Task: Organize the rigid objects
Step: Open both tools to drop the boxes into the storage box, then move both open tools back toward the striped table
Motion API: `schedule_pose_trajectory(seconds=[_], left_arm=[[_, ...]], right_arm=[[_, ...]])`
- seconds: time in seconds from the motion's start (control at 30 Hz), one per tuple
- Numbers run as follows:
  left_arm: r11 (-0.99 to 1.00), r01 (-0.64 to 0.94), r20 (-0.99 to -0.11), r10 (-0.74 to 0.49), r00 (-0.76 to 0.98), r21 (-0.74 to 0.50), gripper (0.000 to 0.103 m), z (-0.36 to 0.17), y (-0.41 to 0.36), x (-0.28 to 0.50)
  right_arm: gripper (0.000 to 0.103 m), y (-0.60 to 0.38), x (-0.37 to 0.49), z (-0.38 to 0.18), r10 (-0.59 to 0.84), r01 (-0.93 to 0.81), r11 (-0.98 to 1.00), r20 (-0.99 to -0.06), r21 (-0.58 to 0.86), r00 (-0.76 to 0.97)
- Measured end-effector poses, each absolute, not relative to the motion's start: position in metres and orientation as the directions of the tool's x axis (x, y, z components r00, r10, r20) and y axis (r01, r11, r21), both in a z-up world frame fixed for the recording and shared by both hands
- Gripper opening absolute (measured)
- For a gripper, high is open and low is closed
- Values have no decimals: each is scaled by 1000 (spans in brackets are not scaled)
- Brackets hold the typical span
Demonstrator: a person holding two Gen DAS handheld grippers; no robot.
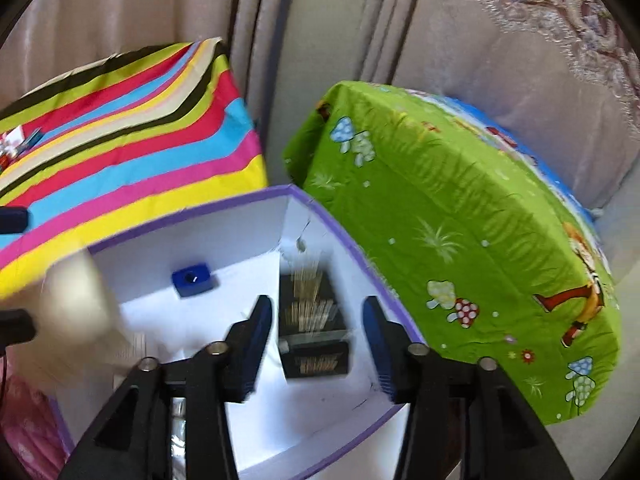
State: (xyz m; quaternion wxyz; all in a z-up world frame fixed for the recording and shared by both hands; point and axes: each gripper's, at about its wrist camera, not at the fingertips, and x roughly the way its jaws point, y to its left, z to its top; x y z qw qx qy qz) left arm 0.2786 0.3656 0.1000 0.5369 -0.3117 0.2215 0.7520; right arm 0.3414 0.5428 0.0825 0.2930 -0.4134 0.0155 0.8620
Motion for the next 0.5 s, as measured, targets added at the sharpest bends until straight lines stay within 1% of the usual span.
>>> schedule_pose_trajectory(seconds=[0.1,0.17,0.27,0.4,0.5], left_arm=[[-409,-912,-678,675,-290,-17,88,101,339,256],[-501,-865,-674,649,-353,-29,89,95,317,228],[-654,-757,-695,550,-463,-13,89,78,273,185],[-841,-539,-702,359,-615,43,89,56,195,133],[-924,-369,-699,200,-686,98,90,41,134,100]], right_arm=[[55,536,328,97,490,-518,-832,-698,-196,-522],[56,521,309,106,438,-457,-872,-697,-175,-568],[57,483,281,110,374,-349,-918,-698,-186,-610],[60,403,232,104,200,-118,-980,-727,-163,-657],[61,336,193,91,59,50,-991,-751,-122,-657]])
